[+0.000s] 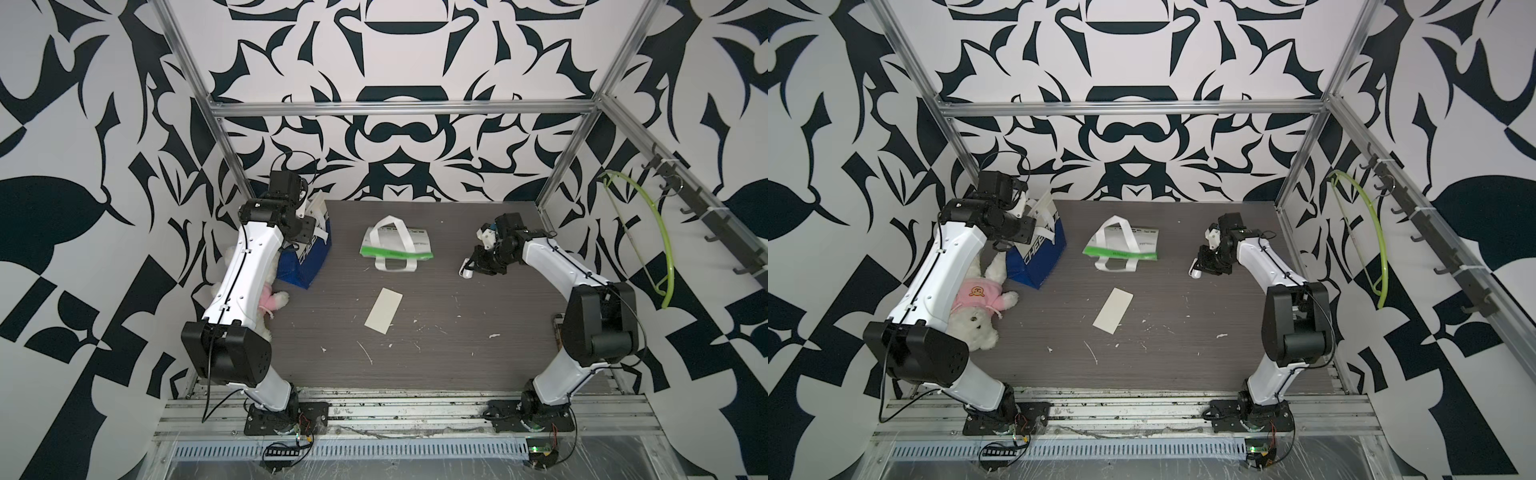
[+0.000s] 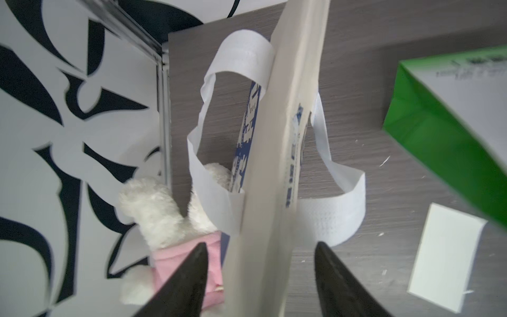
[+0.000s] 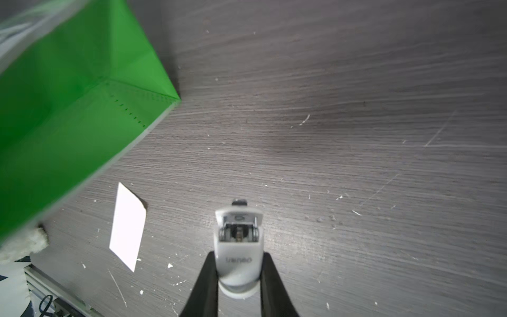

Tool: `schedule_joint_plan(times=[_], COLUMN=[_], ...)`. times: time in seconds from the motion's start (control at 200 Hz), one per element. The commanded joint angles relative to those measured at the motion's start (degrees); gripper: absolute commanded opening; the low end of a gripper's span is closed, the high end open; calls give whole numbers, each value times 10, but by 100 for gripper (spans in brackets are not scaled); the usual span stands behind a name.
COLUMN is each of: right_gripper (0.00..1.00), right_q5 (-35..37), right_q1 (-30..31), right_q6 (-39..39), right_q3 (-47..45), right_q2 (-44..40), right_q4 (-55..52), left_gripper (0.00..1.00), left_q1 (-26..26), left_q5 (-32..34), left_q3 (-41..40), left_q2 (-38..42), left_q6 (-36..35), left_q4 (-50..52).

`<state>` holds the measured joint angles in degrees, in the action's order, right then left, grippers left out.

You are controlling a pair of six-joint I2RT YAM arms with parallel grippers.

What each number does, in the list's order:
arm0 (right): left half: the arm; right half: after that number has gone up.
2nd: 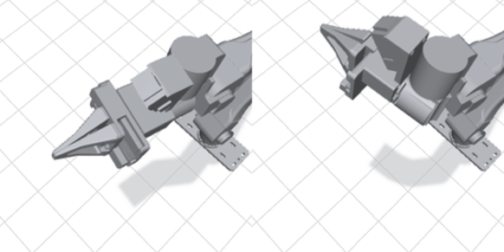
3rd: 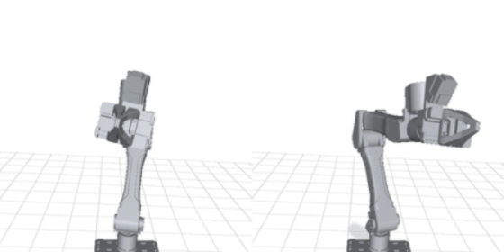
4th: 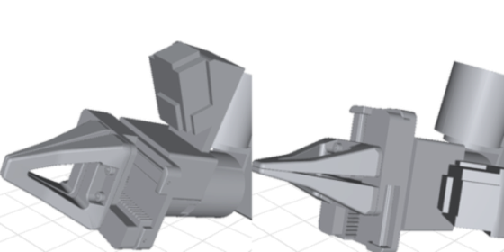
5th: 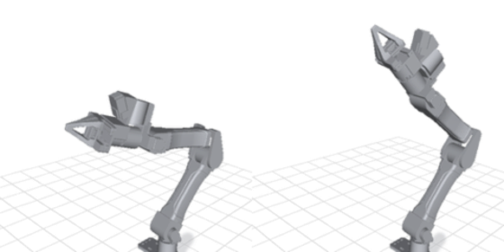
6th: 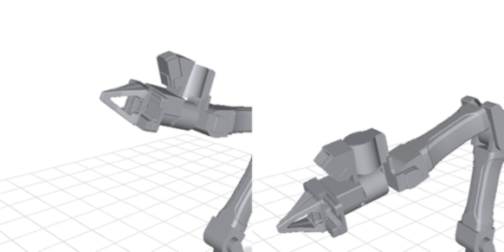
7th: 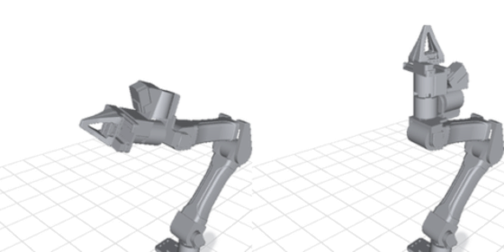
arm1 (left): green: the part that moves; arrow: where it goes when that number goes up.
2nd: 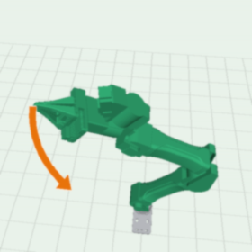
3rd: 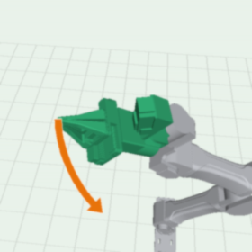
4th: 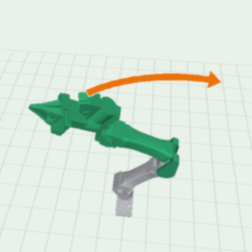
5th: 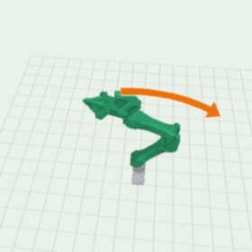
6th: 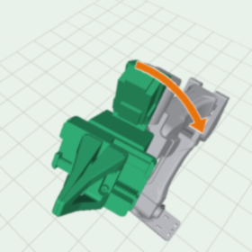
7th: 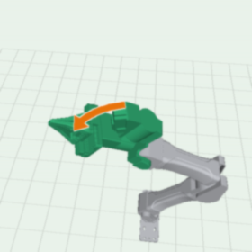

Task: Staple the receipts to the bags
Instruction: Pick up the takeout bag at the center of the board.

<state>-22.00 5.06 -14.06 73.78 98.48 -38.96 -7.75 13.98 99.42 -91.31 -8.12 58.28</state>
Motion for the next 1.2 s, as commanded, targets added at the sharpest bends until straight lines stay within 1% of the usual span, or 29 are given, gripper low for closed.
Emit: schedule_joint_plan(times=[0.0,0.12,0.22,0.355,0.475,0.735,0.85,0.945,1.04,1.115,1.195], right_gripper=[7,6,6,6,5,7,13,30,43,49,52], right_q5=[13,25,30,33,42,53,64,71,79,82,80], right_q1=[-8,-17,-28,-45,-55,-57,-57,-57,-58,-58,-58], right_q6=[22,26,29,40,57,74,81,86,85,78,68], right_q3=[36,60,80,103,134,178,193,208,221,224,220], right_q2=[15,37,50,73,108,170,187,200,207,189,150], right_q4=[-14,-19,-22,-34,-63,-96,-108,-118,-119,-113,-106], left_gripper=[40,25,20,10,0,0,0,0,0,0,0], left_q1=[5,8,8,9,9,9,9,9,9,9,9], left_q5=[-12,-20,-24,-25,-29,-49,-84,-112,-127,-125,-114], left_q3=[9,7,10,17,21,33,37,34,27,19,14], left_q2=[-5,-9,-13,-19,-17,-15,-8,0,5,9,11], left_q6=[-5,-8,-10,-14,-13,-14,-25,-48,-64,-69,-66], left_q4=[10,11,13,19,14,0,-9,-13,-14,-14,-15])
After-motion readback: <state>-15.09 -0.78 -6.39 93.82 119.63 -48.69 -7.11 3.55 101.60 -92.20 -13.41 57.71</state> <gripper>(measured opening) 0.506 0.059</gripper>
